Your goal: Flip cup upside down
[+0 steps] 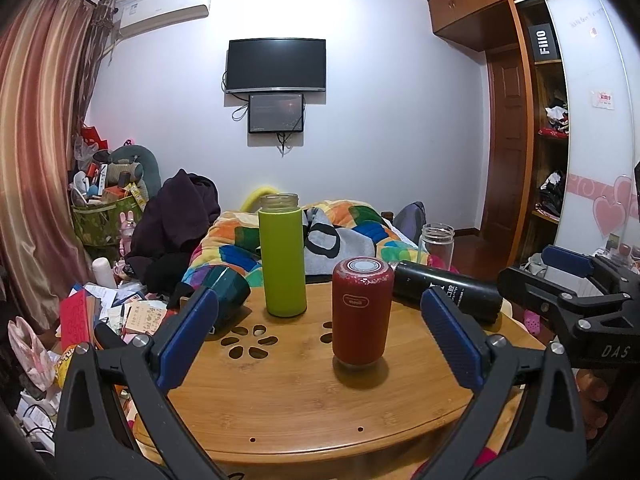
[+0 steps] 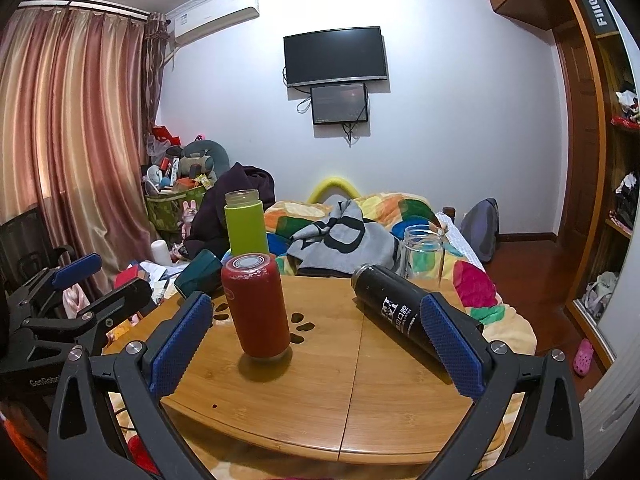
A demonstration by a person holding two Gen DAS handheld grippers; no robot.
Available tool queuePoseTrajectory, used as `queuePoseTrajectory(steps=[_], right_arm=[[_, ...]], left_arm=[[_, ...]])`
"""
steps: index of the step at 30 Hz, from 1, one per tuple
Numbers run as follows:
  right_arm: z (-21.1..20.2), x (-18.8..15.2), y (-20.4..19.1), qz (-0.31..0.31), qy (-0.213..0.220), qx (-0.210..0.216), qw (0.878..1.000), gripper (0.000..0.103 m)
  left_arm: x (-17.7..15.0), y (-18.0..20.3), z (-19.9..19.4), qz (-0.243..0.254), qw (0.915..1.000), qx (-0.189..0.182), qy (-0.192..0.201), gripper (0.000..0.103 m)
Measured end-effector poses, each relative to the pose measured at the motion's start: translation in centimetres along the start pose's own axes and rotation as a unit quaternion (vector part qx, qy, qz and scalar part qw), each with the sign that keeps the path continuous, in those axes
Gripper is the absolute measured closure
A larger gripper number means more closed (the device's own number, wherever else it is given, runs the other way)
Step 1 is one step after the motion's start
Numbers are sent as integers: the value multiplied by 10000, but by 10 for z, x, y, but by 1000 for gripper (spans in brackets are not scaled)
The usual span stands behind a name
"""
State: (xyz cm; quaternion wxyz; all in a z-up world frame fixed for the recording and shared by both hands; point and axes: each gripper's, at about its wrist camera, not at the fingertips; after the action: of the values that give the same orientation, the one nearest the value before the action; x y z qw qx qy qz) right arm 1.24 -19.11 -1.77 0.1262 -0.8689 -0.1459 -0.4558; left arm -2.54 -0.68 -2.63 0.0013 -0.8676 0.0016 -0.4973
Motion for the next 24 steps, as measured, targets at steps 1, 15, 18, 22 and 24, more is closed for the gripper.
queuePoseTrajectory(steps=[1,15,18,22,24], right_arm=[[0,0,0,6,-3,7,10000,0],[-1,1,-2,-5,2,14,10000,0],[-1,1,-2,-4,4,7,10000,0],[-1,1,-2,-4,6,12,10000,0],[-1,1,-2,-7,5,12,10000,0]], left_arm=[[0,0,0,1,10000,-4,-3,0],[-1,-1,-4,26,10000,-12,66,0],[0,-2,-6,20,10000,-34,89,0],[0,-3,-7,5,9999,-23,120,0],[0,-3,-7,-2,9999,-23,116,0]])
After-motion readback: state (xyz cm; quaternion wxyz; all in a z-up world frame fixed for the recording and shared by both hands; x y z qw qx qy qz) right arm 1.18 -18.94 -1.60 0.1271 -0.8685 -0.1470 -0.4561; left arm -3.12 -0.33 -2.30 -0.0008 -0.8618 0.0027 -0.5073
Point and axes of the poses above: each gripper's, at about its wrist camera, not at the fingertips, and z roughly the way its jaws point, y to its right, x to its top, and after that the axes turned 13 degrees about -y, right-handed
